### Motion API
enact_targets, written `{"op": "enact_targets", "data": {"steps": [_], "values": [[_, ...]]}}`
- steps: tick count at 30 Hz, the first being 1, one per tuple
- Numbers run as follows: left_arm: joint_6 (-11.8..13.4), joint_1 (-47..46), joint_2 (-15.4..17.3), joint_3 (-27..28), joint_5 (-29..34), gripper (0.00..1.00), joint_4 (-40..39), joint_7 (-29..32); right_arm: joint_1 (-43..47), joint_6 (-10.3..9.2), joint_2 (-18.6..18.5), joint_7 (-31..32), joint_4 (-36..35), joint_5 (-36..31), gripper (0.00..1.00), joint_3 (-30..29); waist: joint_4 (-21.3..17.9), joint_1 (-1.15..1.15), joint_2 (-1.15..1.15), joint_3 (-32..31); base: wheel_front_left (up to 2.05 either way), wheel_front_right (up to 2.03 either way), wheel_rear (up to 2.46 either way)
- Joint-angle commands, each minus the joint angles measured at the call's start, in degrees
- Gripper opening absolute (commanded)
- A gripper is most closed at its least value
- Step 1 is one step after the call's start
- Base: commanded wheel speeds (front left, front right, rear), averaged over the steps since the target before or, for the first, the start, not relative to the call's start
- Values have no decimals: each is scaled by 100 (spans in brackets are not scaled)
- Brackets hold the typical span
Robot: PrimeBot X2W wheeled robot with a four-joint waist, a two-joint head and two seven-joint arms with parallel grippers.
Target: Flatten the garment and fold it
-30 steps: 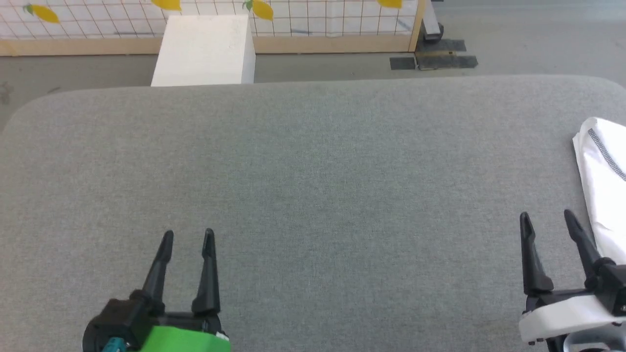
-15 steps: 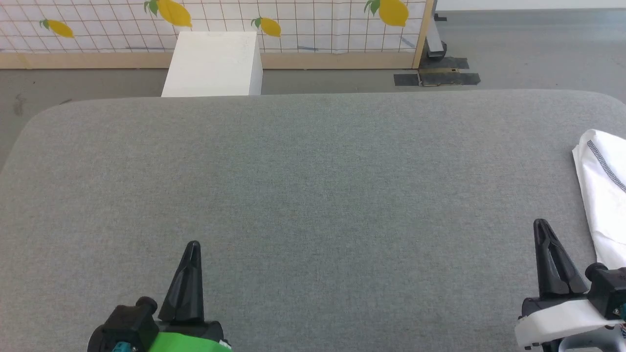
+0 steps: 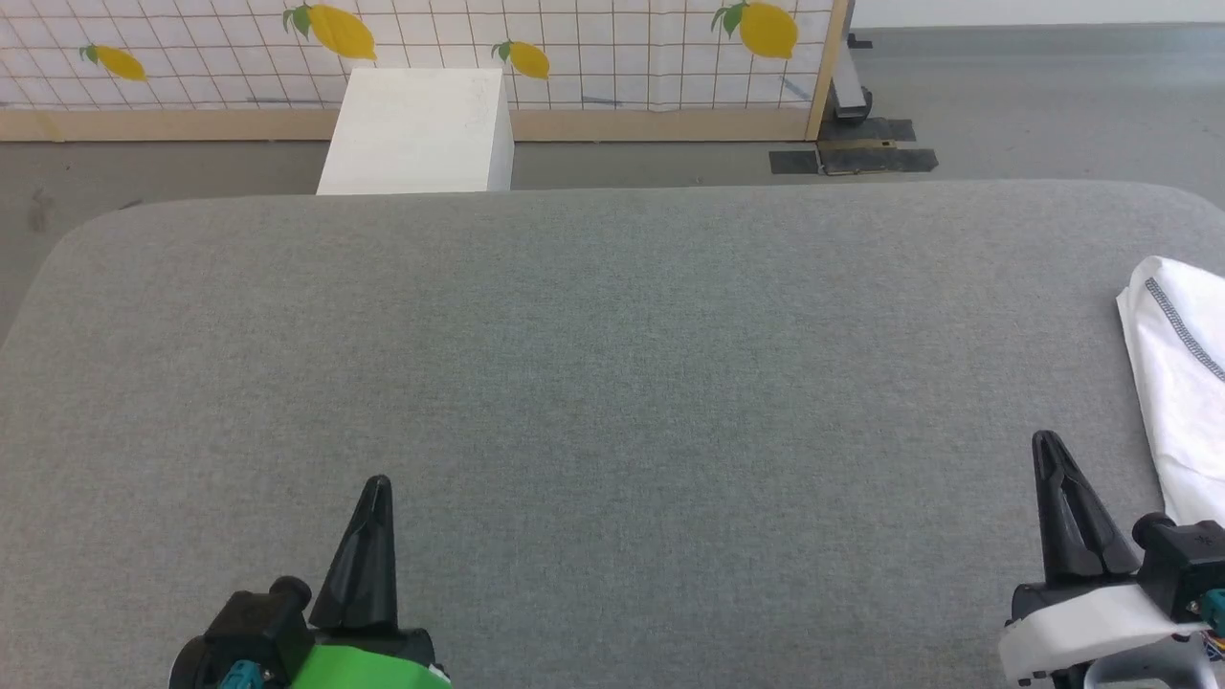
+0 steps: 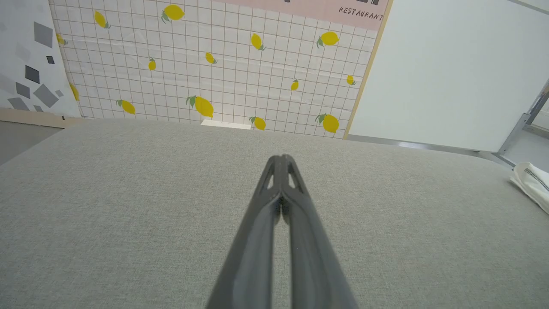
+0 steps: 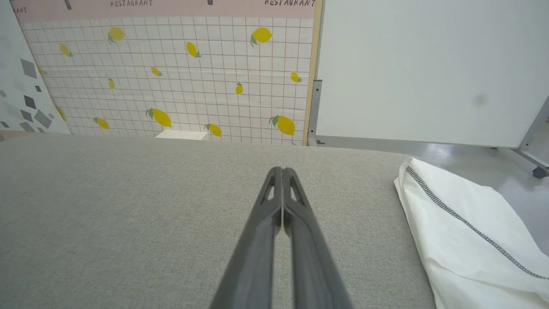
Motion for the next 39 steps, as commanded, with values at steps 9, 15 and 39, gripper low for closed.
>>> {"op": "enact_targets", "data": {"steps": [9,15,39], "values": [[6,-180,-50,88,237,0,80,152,-122,-2,3,78,80,-41,0,92,-7,0,0,-36,0,0,0],[8,-222,-65,121,311,0,113,221,-151,-3,3,107,108,-51,0,128,-11,0,0,-55,0,0,0],[13,-391,-123,253,608,0,246,499,-267,-5,6,222,220,-92,0,270,-27,0,0,-130,0,0,0]]}}
